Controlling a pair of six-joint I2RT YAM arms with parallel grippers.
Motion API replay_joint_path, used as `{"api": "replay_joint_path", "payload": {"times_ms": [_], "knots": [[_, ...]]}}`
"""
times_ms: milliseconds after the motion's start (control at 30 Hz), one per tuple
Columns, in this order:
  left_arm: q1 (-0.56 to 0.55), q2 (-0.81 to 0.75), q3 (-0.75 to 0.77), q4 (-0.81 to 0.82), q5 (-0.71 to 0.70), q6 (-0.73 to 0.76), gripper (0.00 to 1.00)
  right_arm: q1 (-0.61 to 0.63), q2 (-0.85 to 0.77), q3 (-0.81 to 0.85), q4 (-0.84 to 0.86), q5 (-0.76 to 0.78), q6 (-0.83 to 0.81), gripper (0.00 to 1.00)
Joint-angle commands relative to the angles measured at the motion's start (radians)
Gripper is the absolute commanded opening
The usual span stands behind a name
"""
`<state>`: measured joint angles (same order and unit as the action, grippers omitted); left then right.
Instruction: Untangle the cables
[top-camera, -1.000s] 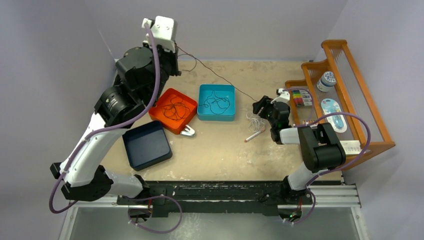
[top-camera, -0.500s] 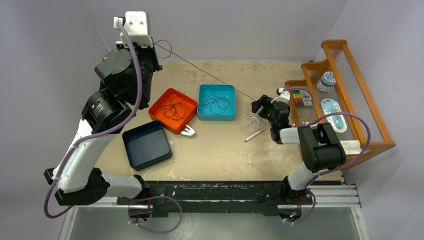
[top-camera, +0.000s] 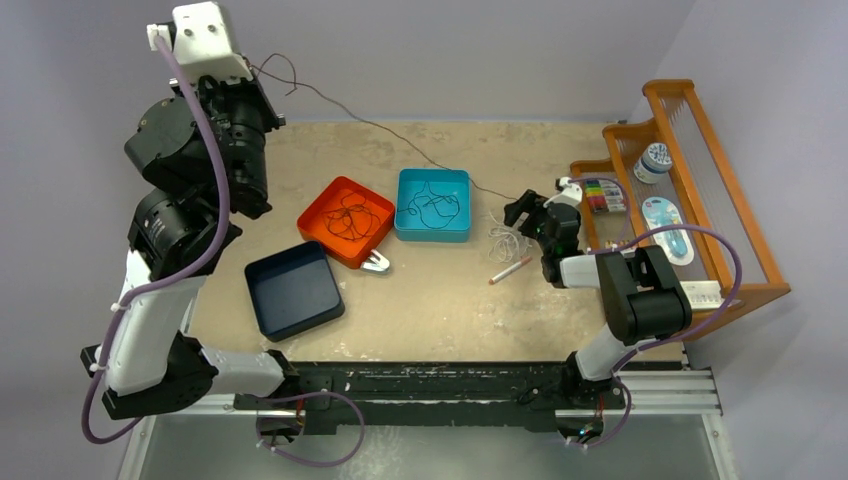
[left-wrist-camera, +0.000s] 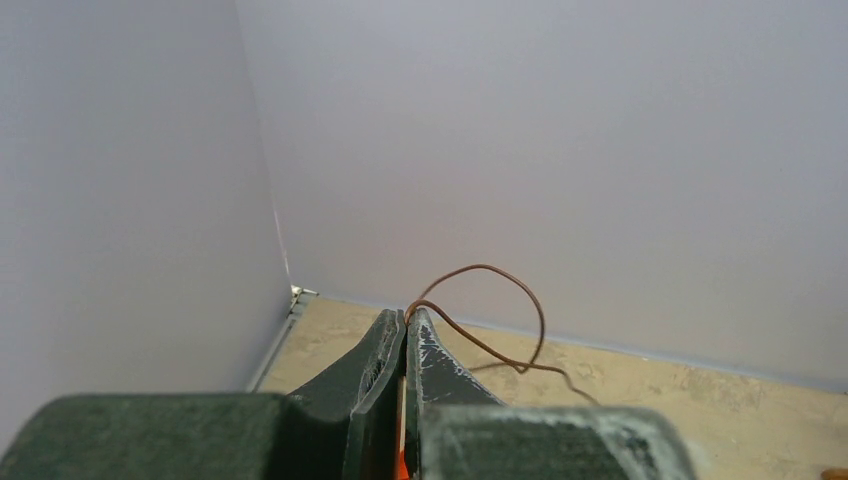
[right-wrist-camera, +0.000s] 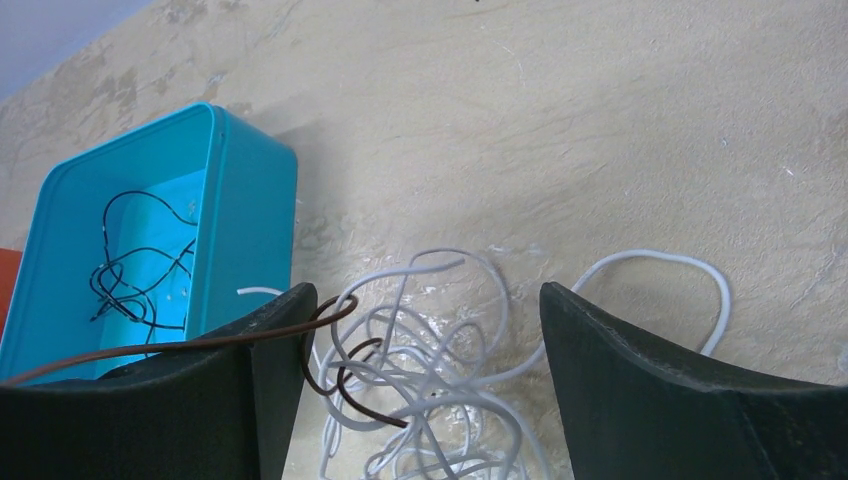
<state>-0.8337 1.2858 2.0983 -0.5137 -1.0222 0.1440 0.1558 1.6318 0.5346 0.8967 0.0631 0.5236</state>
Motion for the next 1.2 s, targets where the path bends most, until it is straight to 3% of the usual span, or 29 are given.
{"api": "replay_joint_path", "payload": {"times_ms": [0, 300, 467, 967, 1167], "knots": [[-0.001, -0.009, 0.033, 0.029, 0.002, 0.026, 0.00, -0.004, -0.030, 0.002, 0.013, 0.030, 0.009, 0.84], [-0.001, 0.005, 0.039, 0.035, 0.010, 0.039, 0.00, -0.005, -0.088, -0.019, 0.007, 0.024, 0.004, 0.78], [-0.001, -0.001, 0.038, 0.044, -0.018, 0.051, 0.00, -0.011, -0.123, -0.022, -0.039, 0.048, -0.006, 0.82], [-0.001, -0.073, 0.039, 0.095, -0.100, 0.103, 0.00, -0.071, 0.031, -0.002, 0.031, -0.065, 0.135, 0.81], [-0.001, -0.091, 0.013, 0.086, -0.029, 0.074, 0.00, -0.078, 0.018, -0.036, 0.102, -0.096, 0.135, 0.81]]}}
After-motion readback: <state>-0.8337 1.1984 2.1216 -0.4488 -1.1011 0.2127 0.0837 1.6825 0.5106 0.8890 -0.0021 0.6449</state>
